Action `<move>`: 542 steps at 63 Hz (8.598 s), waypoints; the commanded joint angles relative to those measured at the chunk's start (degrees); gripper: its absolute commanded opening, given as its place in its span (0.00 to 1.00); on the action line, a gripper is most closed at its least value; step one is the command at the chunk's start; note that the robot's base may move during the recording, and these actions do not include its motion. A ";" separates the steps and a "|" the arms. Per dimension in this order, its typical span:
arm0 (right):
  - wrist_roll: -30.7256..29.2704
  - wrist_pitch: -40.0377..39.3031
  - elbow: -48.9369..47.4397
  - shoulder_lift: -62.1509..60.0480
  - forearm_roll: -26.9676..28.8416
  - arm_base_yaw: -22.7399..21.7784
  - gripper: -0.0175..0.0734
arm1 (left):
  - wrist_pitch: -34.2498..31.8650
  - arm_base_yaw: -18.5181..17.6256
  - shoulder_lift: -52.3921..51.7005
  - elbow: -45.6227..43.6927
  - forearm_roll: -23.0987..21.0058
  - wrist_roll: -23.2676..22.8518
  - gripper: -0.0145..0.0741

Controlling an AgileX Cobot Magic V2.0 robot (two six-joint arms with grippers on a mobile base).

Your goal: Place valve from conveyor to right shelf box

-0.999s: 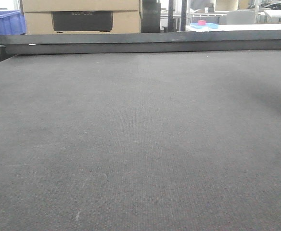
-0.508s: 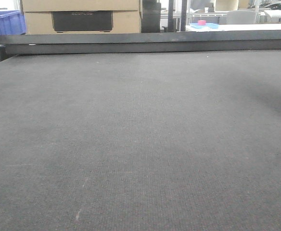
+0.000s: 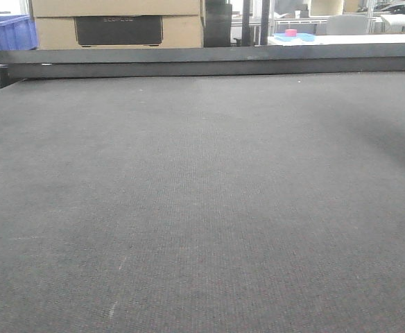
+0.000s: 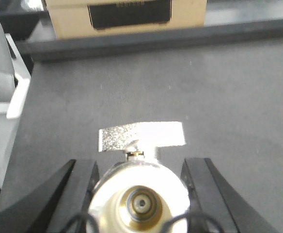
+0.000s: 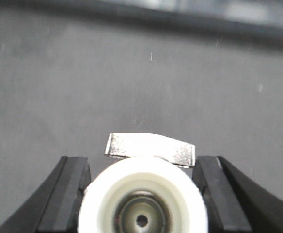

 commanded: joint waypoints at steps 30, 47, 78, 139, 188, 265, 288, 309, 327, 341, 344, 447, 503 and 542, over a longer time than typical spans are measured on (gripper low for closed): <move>-0.17 -9.82 -1.00 -0.94 0.02 -0.12 0.02 | -5.34 -0.32 -0.69 -0.91 -0.32 -0.44 0.04; -0.17 -10.62 -1.00 -0.94 0.02 -0.12 0.02 | -5.46 -0.32 -0.69 -0.91 -0.32 -0.44 0.04; -0.17 -10.62 -1.00 -0.94 0.02 -0.12 0.02 | -5.46 -0.32 -0.69 -0.91 -0.32 -0.44 0.04; -0.17 -10.62 -1.00 -0.94 0.02 -0.12 0.02 | -5.46 -0.32 -0.69 -0.91 -0.32 -0.44 0.04; -0.17 -10.62 -1.00 -0.94 0.02 -0.12 0.02 | -5.46 -0.32 -0.69 -0.91 -0.32 -0.44 0.04; -0.17 -10.62 -1.00 -0.94 0.02 -0.12 0.02 | -5.46 -0.32 -0.69 -0.91 -0.32 -0.44 0.04; -0.17 -10.62 -1.00 -0.94 0.02 -0.12 0.02 | -5.46 -0.32 -0.69 -0.91 -0.32 -0.44 0.04; -0.17 -10.62 -1.00 -0.94 0.02 -0.12 0.02 | -5.46 -0.32 -0.69 -0.91 -0.32 -0.44 0.04; -0.17 -10.62 -1.00 -0.94 0.02 -0.12 0.02 | -5.46 -0.32 -0.69 -0.91 -0.32 -0.44 0.04; -0.17 -10.62 -1.00 -0.94 0.02 -0.12 0.02 | -5.46 -0.32 -0.69 -0.91 -0.32 -0.44 0.04; -0.17 -10.62 -1.00 -0.94 0.02 -0.12 0.02 | -5.56 -0.32 -0.69 -0.91 -0.32 -0.44 0.04; -0.17 -10.62 -1.00 -0.94 0.02 -0.12 0.02 | -5.66 -0.32 -0.69 -0.91 -0.32 -0.44 0.04; -0.17 -10.62 -1.00 -0.94 0.02 -0.12 0.02 | -5.66 -0.32 -0.69 -0.91 -0.32 -0.44 0.04; -0.17 -10.62 -1.00 -0.94 0.02 -0.12 0.02 | -5.79 -0.32 -0.69 -0.91 -0.32 -0.44 0.04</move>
